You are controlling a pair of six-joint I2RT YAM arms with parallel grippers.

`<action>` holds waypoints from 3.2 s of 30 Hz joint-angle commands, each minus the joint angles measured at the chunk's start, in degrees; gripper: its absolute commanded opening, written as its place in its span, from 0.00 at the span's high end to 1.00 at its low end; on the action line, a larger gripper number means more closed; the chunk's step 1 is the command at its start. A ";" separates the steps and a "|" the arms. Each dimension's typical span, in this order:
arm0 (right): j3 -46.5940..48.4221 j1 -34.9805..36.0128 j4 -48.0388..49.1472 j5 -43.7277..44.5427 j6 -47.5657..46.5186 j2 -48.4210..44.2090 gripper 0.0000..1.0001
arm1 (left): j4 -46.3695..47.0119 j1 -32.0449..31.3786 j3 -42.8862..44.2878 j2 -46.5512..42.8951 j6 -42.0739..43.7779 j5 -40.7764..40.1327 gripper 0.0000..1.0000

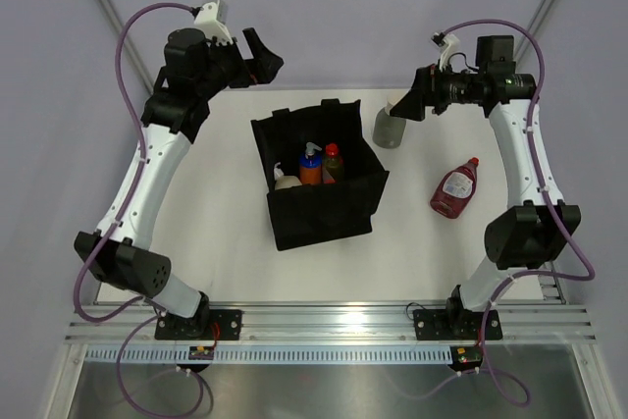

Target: Place the personal care products into the canvas bag

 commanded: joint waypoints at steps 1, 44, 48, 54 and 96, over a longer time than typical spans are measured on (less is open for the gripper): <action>3.78 0.01 -3.99 -5.26 -12.04 2.16 0.01 | 3.30 1.35 0.62 1.37 3.95 11.82 0.04; 39.73 17.86 -5.22 21.28 -17.42 47.96 0.01 | 8.13 1.35 -26.89 -16.56 -0.61 12.44 0.01; 38.77 17.94 -4.25 22.16 -14.16 49.63 0.01 | 8.92 1.35 -27.51 -16.82 -1.32 12.97 0.01; 35.43 18.56 -2.14 21.28 -12.31 50.16 0.00 | 9.53 1.35 -27.69 -17.26 -1.85 13.23 0.01; 25.49 7.31 22.90 -5.35 21.78 20.81 1.00 | 4.87 -13.15 -7.47 -4.08 13.36 12.09 0.01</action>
